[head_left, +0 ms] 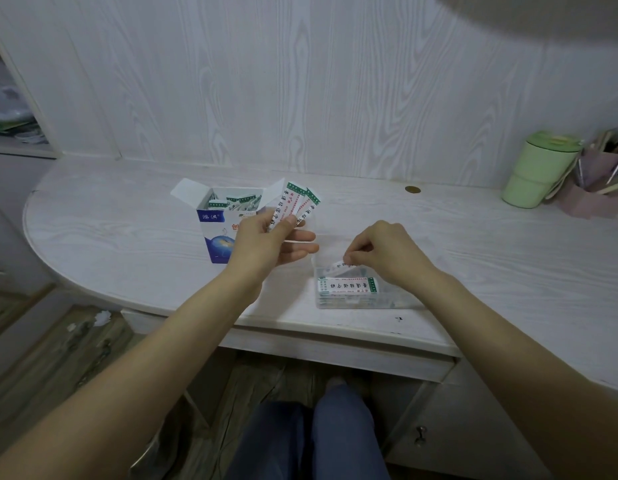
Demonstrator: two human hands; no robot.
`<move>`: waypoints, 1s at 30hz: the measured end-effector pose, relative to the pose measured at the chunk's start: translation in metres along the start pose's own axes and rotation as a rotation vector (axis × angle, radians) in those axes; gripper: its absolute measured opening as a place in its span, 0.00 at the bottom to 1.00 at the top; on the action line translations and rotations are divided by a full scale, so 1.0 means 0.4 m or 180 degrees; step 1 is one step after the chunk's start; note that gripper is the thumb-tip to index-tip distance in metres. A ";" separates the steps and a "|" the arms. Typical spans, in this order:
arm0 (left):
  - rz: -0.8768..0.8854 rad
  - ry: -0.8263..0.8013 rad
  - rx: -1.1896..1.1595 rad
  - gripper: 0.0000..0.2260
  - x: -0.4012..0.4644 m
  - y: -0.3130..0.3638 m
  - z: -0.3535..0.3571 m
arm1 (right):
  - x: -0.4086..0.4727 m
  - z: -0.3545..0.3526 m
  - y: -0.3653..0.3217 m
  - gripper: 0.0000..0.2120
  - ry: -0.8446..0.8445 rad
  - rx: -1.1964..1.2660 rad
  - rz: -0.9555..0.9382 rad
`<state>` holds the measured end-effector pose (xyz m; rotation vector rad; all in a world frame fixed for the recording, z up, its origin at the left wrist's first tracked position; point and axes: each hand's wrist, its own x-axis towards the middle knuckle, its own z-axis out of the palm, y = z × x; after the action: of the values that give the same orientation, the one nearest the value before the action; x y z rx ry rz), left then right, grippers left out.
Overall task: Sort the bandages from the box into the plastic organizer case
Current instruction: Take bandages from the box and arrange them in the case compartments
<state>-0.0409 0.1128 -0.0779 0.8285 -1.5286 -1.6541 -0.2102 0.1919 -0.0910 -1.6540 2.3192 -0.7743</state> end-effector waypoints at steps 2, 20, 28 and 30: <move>-0.0020 -0.0001 -0.0009 0.07 -0.002 0.000 0.003 | -0.001 0.003 -0.005 0.13 -0.0053 -0.0109 -0.0011; -0.0102 -0.0631 0.0141 0.05 -0.020 0.004 0.013 | -0.026 -0.037 -0.057 0.06 0.0368 0.1776 -0.0094; -0.0091 -0.0768 0.0073 0.11 -0.029 0.014 0.041 | -0.038 -0.055 -0.054 0.05 0.0585 0.2320 -0.0008; -0.0005 -0.0702 0.0208 0.09 -0.028 0.013 0.041 | -0.043 -0.060 -0.054 0.07 0.0550 0.2422 0.0050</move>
<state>-0.0484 0.1309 -0.0714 0.6990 -1.7404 -1.7515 -0.1968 0.2096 -0.0622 -1.2455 1.7568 -1.5892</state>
